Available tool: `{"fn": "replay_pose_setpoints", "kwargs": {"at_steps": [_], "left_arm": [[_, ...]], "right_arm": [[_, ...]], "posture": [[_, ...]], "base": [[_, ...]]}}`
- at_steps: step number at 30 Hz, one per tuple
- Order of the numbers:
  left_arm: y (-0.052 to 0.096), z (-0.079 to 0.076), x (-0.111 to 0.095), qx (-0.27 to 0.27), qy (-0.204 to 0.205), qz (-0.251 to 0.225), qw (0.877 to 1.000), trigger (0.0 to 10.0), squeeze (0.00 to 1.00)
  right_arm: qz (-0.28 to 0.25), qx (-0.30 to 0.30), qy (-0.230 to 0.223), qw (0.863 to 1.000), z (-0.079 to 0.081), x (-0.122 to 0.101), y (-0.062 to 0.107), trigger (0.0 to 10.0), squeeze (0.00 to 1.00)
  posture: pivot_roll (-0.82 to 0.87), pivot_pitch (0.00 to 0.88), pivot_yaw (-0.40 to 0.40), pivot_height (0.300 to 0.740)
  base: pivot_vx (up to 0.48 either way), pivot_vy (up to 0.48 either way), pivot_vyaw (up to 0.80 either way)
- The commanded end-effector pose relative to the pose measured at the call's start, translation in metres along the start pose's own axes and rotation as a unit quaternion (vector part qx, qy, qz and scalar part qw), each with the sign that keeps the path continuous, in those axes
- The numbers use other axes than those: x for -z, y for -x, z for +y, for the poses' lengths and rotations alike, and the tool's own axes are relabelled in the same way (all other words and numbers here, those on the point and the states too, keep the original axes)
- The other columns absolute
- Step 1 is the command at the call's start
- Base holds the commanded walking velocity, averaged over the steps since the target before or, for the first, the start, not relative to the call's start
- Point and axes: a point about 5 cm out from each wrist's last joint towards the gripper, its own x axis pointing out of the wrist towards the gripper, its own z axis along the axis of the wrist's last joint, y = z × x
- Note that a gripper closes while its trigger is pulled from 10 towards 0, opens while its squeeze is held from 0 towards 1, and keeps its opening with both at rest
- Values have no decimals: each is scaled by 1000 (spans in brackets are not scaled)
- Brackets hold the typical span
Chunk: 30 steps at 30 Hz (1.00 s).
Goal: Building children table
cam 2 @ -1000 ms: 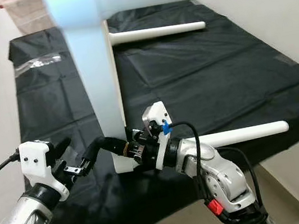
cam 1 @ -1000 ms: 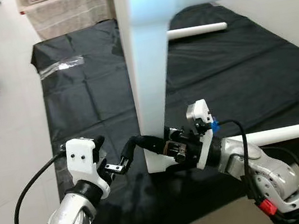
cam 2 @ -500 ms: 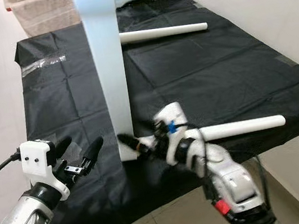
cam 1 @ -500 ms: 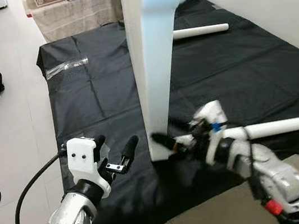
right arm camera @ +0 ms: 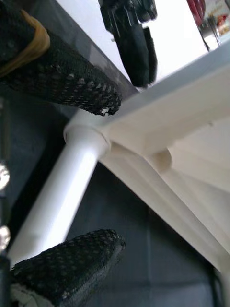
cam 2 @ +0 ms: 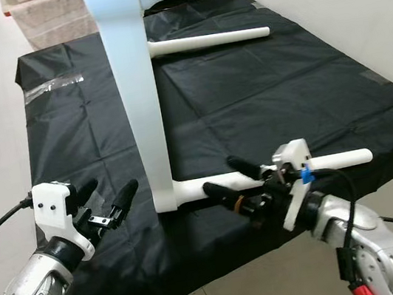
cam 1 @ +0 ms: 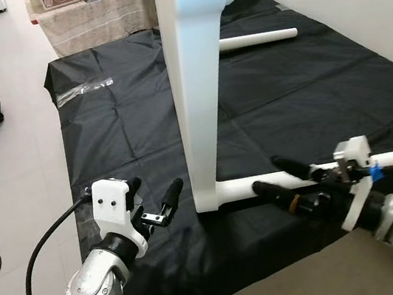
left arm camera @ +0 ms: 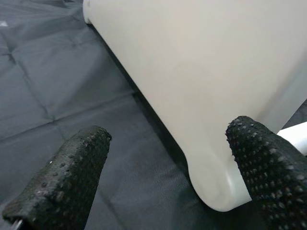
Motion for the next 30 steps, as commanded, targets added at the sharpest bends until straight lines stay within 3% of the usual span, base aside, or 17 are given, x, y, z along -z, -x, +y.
{"fn": "replay_pose_setpoints", "kwargs": {"at_steps": [1, 2, 3, 4, 6, 7, 9, 16, 18, 19, 22, 27, 30], "left_arm": [[0, 3, 4, -2, 4, 5, 1000, 10000, 0], [0, 3, 4, -2, 4, 5, 1000, 10000, 0], [0, 4, 5, -3, 5, 6, 1000, 10000, 0], [0, 5, 7, -4, 5, 7, 1000, 10000, 0], [0, 5, 8, -4, 6, 9, 1000, 10000, 0], [0, 6, 11, -8, -8, 17, 1000, 10000, 0], [1, 8, 15, -12, -30, 24, 999, 10000, 0], [2, 14, 11, -36, -44, 10, 998, 10000, 0], [12, 38, 6, -115, -64, -1, 991, 10000, 0], [12, 38, 6, -115, -64, -1, 991, 10000, 0], [29, 58, 4, -175, -58, -5, 983, 10000, 0], [38, 54, 9, -166, -43, 5, 985, 10000, 0], [41, 38, 20, -131, -33, 23, 991, 10000, 0]], "right_arm": [[-13, 98, 15, 995, -20, -2, 5, 10000, 1000], [-13, 98, 15, 995, -20, -2, 5, 10000, 1000], [-14, 134, 28, 991, -25, -2, 6, 10000, 816], [-17, 159, 32, 987, -28, -2, 5, 10000, 278], [-20, 178, 33, 983, -29, -2, 5, 10000, 278], [-17, 169, 25, 985, -23, 2, 0, 10000, 0], [-4, 156, 19, 988, -11, 13, -11, 10000, 0], [-3, 130, 12, 991, -3, 17, -19, 10000, 0], [-3, 112, 11, 994, 1, 21, -28, 10000, 0], [-3, 112, 11, 994, 1, 21, -28, 10000, 0], [0, 116, 19, 993, -1, 24, -34, 10000, 0], [-5, 127, 17, 992, -4, 24, -38, 10000, 0], [-12, 128, 19, 992, -4, 23, -42, 10000, 0]], "posture": [[-101, 147, 23, 740], [-101, 147, 23, 740], [-103, 143, 23, 740], [-107, 140, 22, 740], [-107, 140, 22, 740], [-108, 131, 20, 740], [-106, 122, 10, 740], [-106, 110, 3, 740], [-90, 98, -7, 740], [-90, 98, -7, 740], [-79, 91, -15, 740], [-67, 84, -14, 740], [-66, 78, -7, 740]], "base": [[0, 0, 0], [0, 0, 0], [0, 0, 0], [0, 0, 0], [0, 0, 0], [0, 0, 0], [0, 0, 0], [0, 0, 0], [0, 0, 0], [0, 0, 0], [0, 0, 0], [0, -187, 0], [0, -469, 0]]}}
